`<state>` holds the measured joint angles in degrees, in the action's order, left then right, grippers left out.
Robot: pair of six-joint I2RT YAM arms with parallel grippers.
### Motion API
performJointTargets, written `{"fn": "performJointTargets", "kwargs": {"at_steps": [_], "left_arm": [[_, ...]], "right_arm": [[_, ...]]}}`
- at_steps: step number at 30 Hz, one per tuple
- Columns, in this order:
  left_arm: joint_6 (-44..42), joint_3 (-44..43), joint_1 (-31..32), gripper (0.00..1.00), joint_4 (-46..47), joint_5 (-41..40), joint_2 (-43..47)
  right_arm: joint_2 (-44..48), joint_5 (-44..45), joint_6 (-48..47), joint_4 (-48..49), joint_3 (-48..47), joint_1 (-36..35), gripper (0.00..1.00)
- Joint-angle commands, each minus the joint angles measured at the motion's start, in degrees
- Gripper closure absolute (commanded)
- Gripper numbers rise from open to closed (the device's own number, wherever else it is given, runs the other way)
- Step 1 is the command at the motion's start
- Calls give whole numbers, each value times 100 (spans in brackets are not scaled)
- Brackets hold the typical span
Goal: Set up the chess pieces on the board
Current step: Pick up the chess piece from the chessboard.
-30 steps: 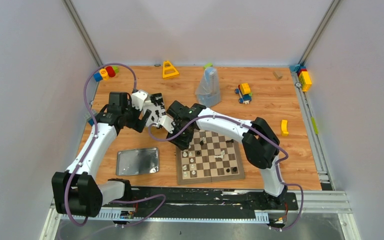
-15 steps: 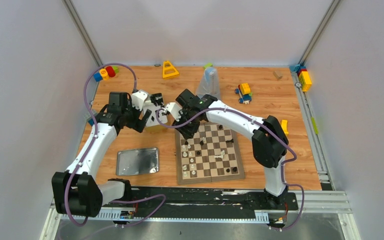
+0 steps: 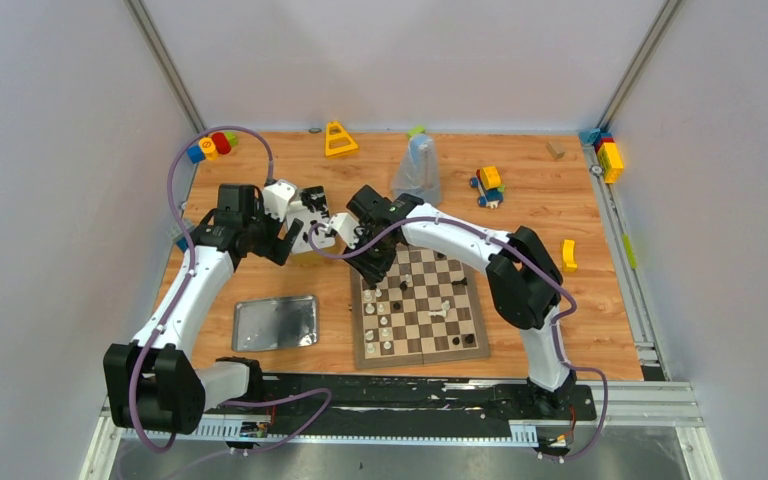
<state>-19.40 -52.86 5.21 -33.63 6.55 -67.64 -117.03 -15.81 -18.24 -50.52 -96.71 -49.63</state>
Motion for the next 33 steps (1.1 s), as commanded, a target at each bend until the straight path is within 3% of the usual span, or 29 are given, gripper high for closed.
{"fn": "performJointTargets", "kwargs": {"at_steps": [1,24,33], "left_arm": [[50,-40,-42,2,121,58,3],[47,-22,-46,2,138,41,47],[41,-14,-46,2,143,31,57]], "right_arm": [[-97,-159,66,141,-249,-12,64],[-312,-244,31,124,-225,-22,72],[-302,-296,31,68,-333,-21,90]]}}
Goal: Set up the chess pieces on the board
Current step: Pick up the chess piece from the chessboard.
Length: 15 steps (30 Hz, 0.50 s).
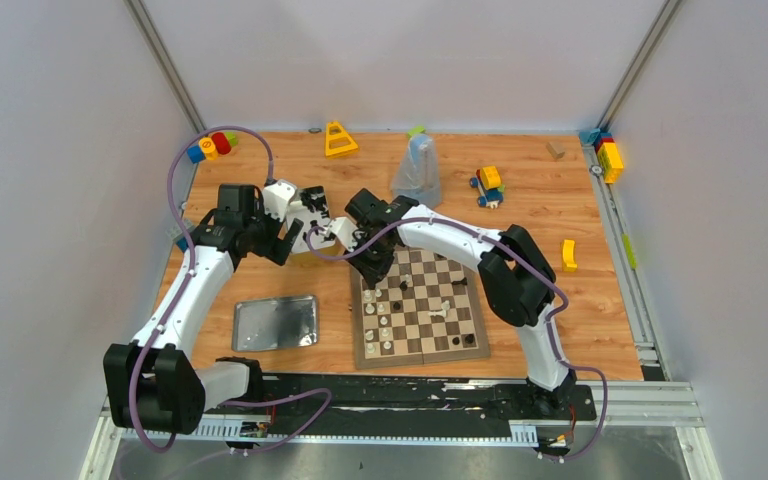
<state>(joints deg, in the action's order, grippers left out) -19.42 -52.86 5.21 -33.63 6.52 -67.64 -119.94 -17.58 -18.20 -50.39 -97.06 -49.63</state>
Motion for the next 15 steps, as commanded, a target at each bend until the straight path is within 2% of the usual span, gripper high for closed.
{"fn": "performJointTargets", "kwargs": {"at_steps": [1,7,11,15], "left_arm": [[46,-14,-47,2,140,38,55],[39,-22,-46,2,137,48,46],[52,-39,-40,2,120,66,46],[59,-63,-41,2,93,99,48]], "right_arm": [[30,-108,28,35,-311,-22,92],[580,61,11,-65,-315,108,99],[1014,244,-26,-163,-146,397,100],[1462,273,-35,-191,405,832,100]]}}
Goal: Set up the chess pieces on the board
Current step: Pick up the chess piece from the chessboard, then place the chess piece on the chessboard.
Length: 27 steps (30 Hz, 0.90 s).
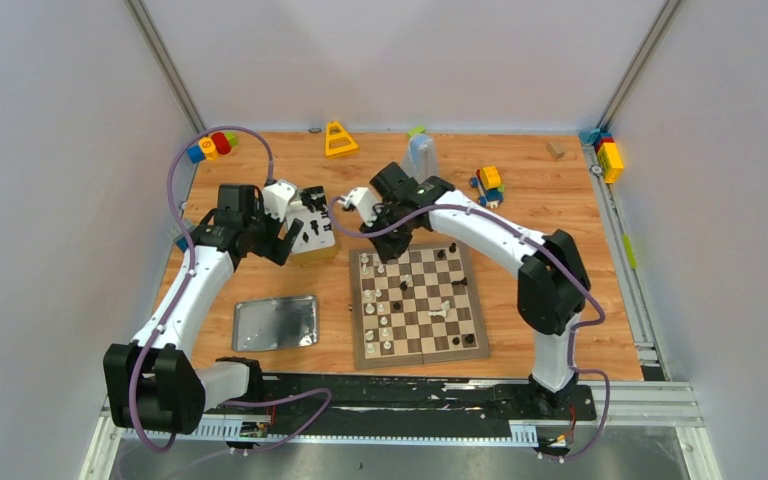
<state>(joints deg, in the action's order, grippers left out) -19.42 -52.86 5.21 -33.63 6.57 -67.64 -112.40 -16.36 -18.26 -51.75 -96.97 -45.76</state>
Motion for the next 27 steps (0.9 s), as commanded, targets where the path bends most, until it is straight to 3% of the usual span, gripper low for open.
{"fn": "performJointTargets", "kwargs": {"at_steps": [1,11,27], "left_arm": [[60,-72,-41,2,84,104,57],[70,-87,-44,2,49,186,103],[48,-76,-46,2,58,205,106]], "right_arm": [[809,139,-28,-59,535,570,100],[1413,215,-115,272,1799,1683,98],[860,389,-46,785,2007,1763,97]]}}
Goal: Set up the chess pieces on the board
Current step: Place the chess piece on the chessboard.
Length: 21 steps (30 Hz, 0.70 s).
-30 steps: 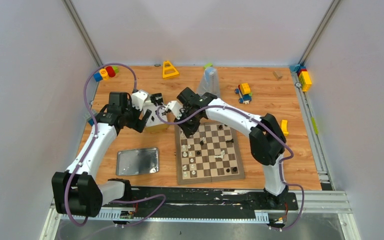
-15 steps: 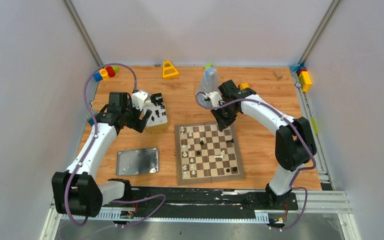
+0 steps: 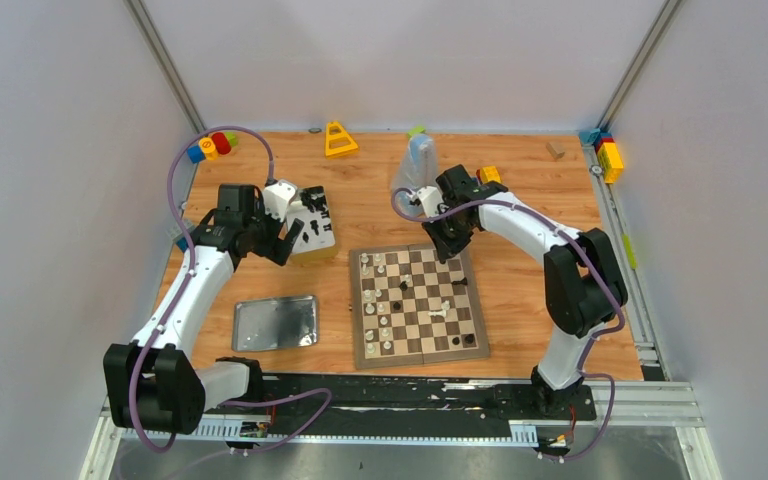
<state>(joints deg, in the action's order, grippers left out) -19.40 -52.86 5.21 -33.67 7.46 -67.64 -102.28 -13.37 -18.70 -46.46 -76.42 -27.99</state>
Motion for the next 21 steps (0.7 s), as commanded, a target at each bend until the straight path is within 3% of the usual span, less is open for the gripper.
{"fn": "performJointTargets", "kwargs": {"at_steps": [1,21], "left_arm": [[44,-76,-42,2,62,119,109],[33,-58,-39,2,63,107,94]], "right_arm": [[-180,95,-2,260,-52,-14,97],[-123,-3,-2,260,160,-23,94]]}}
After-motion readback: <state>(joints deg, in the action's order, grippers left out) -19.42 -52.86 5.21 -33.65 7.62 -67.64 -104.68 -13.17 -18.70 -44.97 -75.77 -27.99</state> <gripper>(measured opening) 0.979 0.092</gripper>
